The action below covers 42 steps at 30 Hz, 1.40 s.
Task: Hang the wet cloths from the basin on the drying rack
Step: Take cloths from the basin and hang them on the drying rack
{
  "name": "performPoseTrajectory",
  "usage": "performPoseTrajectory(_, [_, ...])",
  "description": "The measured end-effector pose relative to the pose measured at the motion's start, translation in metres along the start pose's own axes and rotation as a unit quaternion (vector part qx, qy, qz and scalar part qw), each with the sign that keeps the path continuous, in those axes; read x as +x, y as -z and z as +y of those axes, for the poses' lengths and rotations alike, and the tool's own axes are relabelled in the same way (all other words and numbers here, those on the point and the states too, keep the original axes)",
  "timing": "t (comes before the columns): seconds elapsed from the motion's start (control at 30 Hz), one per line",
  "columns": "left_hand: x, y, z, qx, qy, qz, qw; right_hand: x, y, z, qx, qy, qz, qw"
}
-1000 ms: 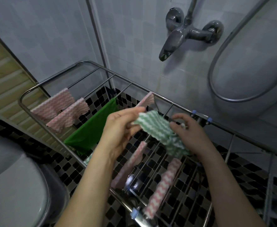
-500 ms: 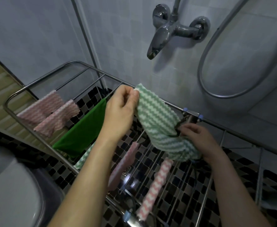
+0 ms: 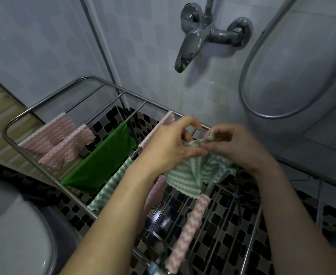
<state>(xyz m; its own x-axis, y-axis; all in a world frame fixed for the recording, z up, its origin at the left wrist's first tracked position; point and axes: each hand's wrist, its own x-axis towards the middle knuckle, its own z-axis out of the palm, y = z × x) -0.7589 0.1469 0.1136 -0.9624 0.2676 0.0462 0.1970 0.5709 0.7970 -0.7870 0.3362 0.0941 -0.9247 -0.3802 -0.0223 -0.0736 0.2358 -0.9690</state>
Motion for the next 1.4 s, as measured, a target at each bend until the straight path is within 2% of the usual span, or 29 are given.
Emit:
performPoseTrajectory(0.13, [-0.004,-0.007,-0.027,0.072,0.054,-0.105,0.990,0.010,0.017,0.014,-0.115,-0.020,0.073,0.991])
performPoseTrajectory(0.27, [-0.009,-0.019,-0.046,0.039,0.071,-0.089,0.993,0.021,0.027,0.033,-0.233,-0.056,0.074,0.968])
performPoseTrajectory(0.4, [-0.007,-0.031,-0.059,-0.033,0.086,-0.038,0.995,0.038,0.030,0.036,-0.285,-0.100,0.067,0.951])
performPoseTrajectory(0.47, [-0.006,-0.035,-0.063,-0.067,0.094,-0.020,0.993,0.050,0.028,0.032,-0.302,-0.094,0.092,0.944])
performPoseTrajectory(0.53, [0.000,-0.036,-0.070,-0.120,0.111,0.016,0.986,0.071,0.021,0.029,-0.309,-0.074,0.118,0.941])
performPoseTrajectory(0.63, [0.010,-0.032,-0.084,-0.169,0.170,0.120,0.963,0.102,-0.001,0.030,-0.280,-0.046,0.148,0.947])
performPoseTrajectory(0.7, [0.017,-0.030,-0.098,-0.139,0.217,0.173,0.951,0.119,-0.013,0.042,-0.252,-0.070,0.147,0.954])
performPoseTrajectory(0.73, [0.019,-0.029,-0.105,-0.083,0.237,0.179,0.951,0.123,-0.017,0.051,-0.245,-0.092,0.150,0.953])
performPoseTrajectory(0.8, [0.018,-0.030,-0.116,0.071,0.240,0.160,0.955,0.124,-0.018,0.072,-0.252,-0.143,0.153,0.945])
performPoseTrajectory(0.87, [0.015,-0.037,-0.119,0.137,0.207,0.127,0.960,0.118,-0.016,0.088,-0.249,-0.201,0.124,0.939])
performPoseTrajectory(1.03, [0.006,-0.057,-0.110,0.145,0.184,0.032,0.972,0.112,-0.023,0.106,-0.150,-0.281,0.087,0.944])
performPoseTrajectory(1.13, [0.003,-0.059,-0.113,0.148,0.186,0.025,0.971,0.114,-0.029,0.107,-0.126,-0.293,0.077,0.945])
performPoseTrajectory(1.4, [0.008,-0.061,-0.118,0.133,0.176,0.045,0.974,0.118,-0.029,0.101,-0.155,-0.298,0.059,0.940])
